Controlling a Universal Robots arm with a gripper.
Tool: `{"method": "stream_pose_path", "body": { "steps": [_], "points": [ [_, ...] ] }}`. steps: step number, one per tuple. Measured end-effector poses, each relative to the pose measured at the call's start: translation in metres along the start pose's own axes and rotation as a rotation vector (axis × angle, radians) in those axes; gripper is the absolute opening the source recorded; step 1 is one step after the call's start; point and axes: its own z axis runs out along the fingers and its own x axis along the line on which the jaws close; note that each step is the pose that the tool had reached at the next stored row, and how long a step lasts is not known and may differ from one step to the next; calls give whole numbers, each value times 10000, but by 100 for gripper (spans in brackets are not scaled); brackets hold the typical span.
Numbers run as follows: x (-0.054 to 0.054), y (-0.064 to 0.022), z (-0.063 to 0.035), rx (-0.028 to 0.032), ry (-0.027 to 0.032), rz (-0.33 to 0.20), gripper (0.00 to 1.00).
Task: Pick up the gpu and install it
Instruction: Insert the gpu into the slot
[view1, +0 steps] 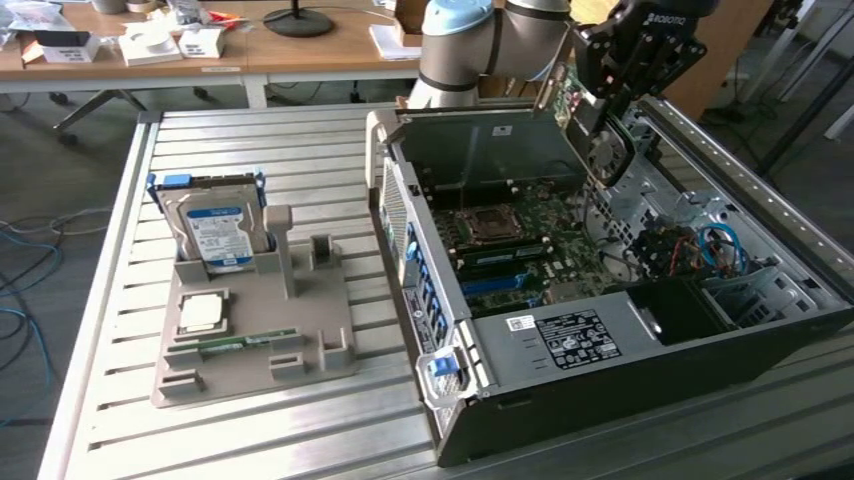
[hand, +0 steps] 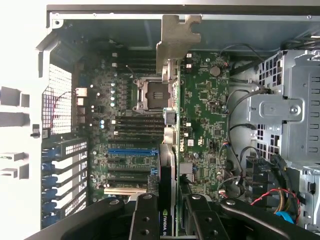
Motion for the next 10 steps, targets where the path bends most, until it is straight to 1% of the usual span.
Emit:
{"method": "stream_pose_path", "body": {
  "steps": [6, 8, 10],
  "points": [
    [-1, 1, 1, 1, 0, -23, 26],
    [-2, 1, 4, 11, 14, -252, 26],
    [-3, 1, 7, 30, 34, -601, 26]
  ]
}}
